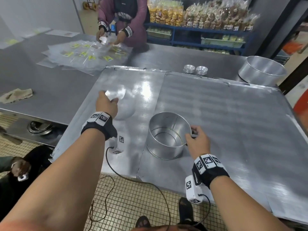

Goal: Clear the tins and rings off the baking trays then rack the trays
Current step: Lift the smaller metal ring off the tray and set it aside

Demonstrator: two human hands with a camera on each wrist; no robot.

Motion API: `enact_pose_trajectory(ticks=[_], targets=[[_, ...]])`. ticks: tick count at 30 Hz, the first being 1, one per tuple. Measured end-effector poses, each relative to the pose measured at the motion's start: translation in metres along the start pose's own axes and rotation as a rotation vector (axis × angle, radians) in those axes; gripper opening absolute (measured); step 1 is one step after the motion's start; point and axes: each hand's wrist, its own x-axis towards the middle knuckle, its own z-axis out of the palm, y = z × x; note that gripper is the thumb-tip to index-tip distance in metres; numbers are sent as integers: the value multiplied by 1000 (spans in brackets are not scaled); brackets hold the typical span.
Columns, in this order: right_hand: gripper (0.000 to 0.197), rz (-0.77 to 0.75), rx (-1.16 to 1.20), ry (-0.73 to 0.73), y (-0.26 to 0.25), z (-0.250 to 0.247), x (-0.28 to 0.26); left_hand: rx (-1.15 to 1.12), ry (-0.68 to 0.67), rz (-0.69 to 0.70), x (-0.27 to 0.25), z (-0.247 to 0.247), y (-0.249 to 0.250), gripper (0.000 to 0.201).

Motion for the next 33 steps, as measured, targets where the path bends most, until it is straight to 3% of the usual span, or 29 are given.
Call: enact_pose_trajectory(ticks=[5, 9, 13, 23, 29, 33], targets=[[27, -2, -3, 5, -1, 1, -1, -303, -169, 102, -15, 13, 48, 48], [25, -1, 1, 21, -2, 0, -3, -261, -381, 125, -49, 37, 66, 43], [25, -2, -10, -4, -1, -1, -3, 12, -550, 194, -74, 60, 68, 35], [25, -43, -76, -12, 3, 3, -1, 478, -666, 266, -110, 99, 66, 35], [25, -43, -93, -20, 3, 3, -1, 609, -738, 253, -121, 109, 65, 41], [27, -32, -90, -20, -1, 2, -3, 682, -706, 322, -124, 111, 65, 52]])
